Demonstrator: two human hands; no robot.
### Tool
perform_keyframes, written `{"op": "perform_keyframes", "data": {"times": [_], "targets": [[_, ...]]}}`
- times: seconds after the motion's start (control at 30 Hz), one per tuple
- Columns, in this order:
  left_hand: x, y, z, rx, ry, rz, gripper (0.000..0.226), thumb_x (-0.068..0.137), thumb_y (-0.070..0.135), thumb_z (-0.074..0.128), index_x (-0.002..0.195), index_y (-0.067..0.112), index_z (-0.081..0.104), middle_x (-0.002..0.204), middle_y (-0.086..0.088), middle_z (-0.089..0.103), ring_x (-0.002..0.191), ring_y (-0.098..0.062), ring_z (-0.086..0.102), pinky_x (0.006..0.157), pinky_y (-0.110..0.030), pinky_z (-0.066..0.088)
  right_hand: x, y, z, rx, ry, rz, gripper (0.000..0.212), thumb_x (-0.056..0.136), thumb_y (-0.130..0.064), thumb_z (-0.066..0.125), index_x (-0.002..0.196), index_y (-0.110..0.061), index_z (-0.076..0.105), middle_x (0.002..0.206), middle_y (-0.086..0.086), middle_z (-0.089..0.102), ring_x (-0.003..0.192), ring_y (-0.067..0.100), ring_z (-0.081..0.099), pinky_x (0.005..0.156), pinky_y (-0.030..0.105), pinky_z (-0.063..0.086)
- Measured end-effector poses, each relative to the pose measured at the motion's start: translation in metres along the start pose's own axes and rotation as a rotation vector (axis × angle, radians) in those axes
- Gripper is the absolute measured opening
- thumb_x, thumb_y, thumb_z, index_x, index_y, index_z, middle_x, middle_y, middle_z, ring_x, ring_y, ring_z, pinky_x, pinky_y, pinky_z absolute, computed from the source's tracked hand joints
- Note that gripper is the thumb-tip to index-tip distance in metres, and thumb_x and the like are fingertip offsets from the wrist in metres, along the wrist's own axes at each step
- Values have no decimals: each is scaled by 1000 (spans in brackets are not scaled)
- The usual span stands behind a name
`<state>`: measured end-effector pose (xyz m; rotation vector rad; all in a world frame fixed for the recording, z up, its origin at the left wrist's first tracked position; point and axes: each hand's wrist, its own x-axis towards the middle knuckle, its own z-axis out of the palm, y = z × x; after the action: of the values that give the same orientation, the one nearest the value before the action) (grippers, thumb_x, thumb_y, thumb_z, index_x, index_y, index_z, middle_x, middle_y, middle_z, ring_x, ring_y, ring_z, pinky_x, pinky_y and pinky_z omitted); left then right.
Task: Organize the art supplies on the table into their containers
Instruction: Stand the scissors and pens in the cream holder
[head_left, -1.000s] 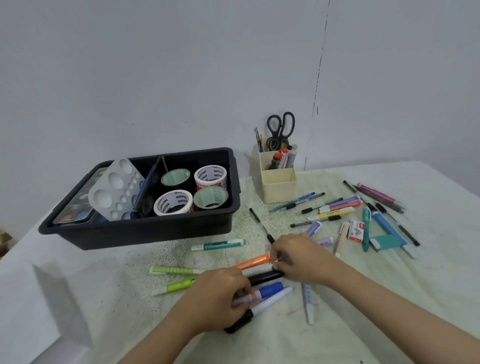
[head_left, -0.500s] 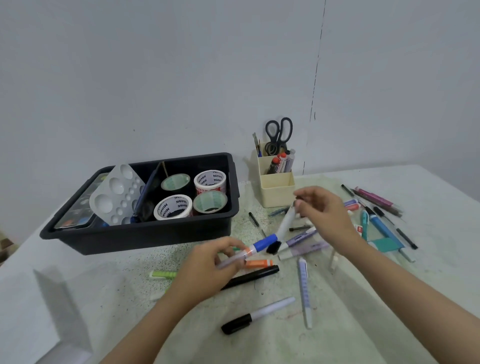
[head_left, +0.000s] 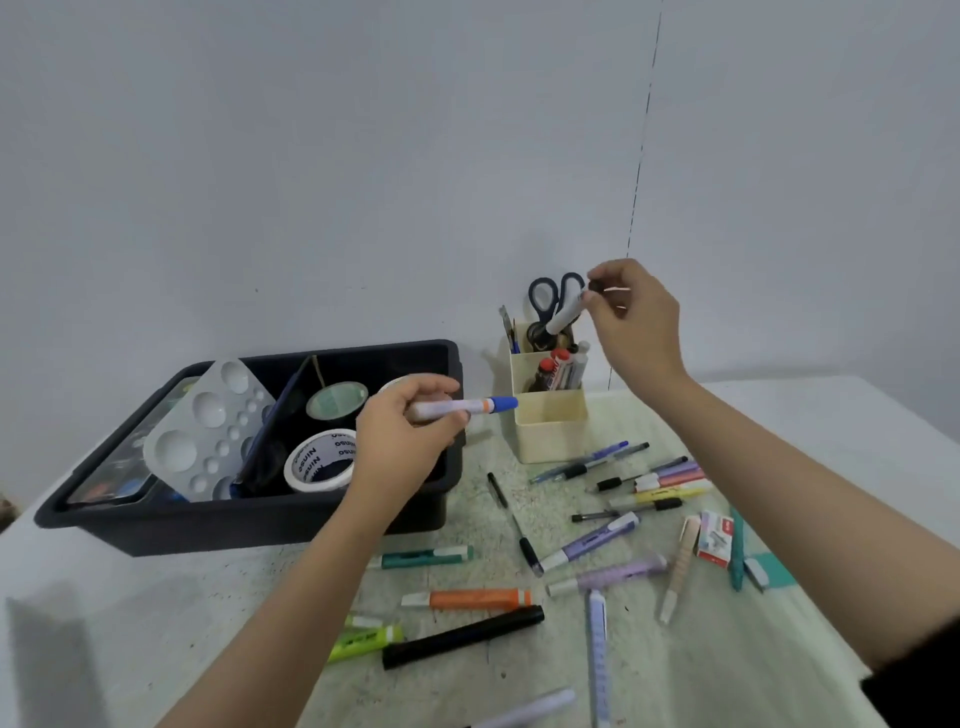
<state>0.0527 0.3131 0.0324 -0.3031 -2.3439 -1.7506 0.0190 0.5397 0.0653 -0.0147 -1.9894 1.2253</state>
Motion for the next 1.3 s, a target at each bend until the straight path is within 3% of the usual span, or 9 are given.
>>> {"op": "perform_keyframes", "data": {"times": [0.07, 0.17, 0.37, 0.47, 0.63, 0.77, 0.97, 1.13, 1.3], "targets": [[13, 3, 5, -68, 54, 6, 16, 76, 0, 71, 86, 13, 67, 86, -3, 70, 74, -16, 67, 72, -35, 56, 8, 9, 10, -94, -104, -36, 15, 88, -3, 55, 98, -13, 61, 80, -13, 60, 82, 8, 60, 73, 17, 48], [29, 7, 15, -133, 83, 31, 12, 79, -5, 67, 80, 6, 64, 69, 7, 69, 60, -5, 62, 69, -34, 53, 14, 25, 23, -209, -250, -66, 18, 89, -5, 56, 104, -10, 65, 91, -1, 64, 87, 16, 61, 83, 27, 50], [58, 4, 36, -63, 80, 100, 25, 83, 2, 65, 99, 21, 61, 76, 11, 67, 69, -1, 63, 67, -19, 52, 14, 56, 41, -513, -470, -202, 23, 93, -16, 53, 106, -11, 70, 109, 3, 63, 99, 18, 58, 81, 25, 42], [70, -5, 47, 12, 58, 178, 40, 82, -1, 66, 109, 28, 55, 83, 3, 68, 73, -7, 65, 72, -17, 52, 12, 68, 42, -593, -532, -239, 26, 94, -21, 51, 105, -13, 73, 128, 8, 57, 116, 22, 52, 93, 30, 36], [86, -14, 66, 61, 7, 317, 46, 81, -9, 62, 113, 24, 55, 79, 7, 64, 70, -3, 65, 74, -19, 53, 19, 73, 34, -600, -552, -154, 33, 97, -26, 41, 104, -21, 73, 151, 9, 33, 139, 24, 24, 110, 32, 14], [95, -17, 80, 113, -47, 381, 44, 82, -9, 60, 118, 15, 58, 78, 3, 63, 68, -3, 64, 70, -12, 50, 11, 73, 23, -453, -458, -97, 46, 91, -38, 31, 114, -24, 68, 146, 7, 40, 136, 20, 28, 106, 28, 17], [96, -28, 95, 300, -177, 340, 32, 89, 8, 58, 120, 19, 60, 77, 10, 59, 74, -14, 61, 76, -35, 53, -7, 83, 16, -352, -375, -62, 44, 90, -38, 32, 115, -28, 66, 138, 0, 48, 131, 16, 33, 101, 25, 18], [91, -36, 97, 424, -171, 411, 34, 98, 27, 47, 129, 17, 57, 108, -4, 68, 99, -16, 60, 84, -27, 47, -27, 83, 10, -339, -332, -145, 45, 91, -40, 32, 118, -26, 65, 135, -2, 51, 126, 10, 36, 100, 23, 20], [102, -44, 100, 783, -147, 502, 33, 98, 31, 42, 125, 24, 59, 89, -4, 69, 97, -24, 49, 82, -36, 41, -45, 78, 5, -339, -315, -188, 48, 91, -41, 30, 120, -24, 65, 134, -1, 51, 125, 11, 37, 100, 22, 21]]}}
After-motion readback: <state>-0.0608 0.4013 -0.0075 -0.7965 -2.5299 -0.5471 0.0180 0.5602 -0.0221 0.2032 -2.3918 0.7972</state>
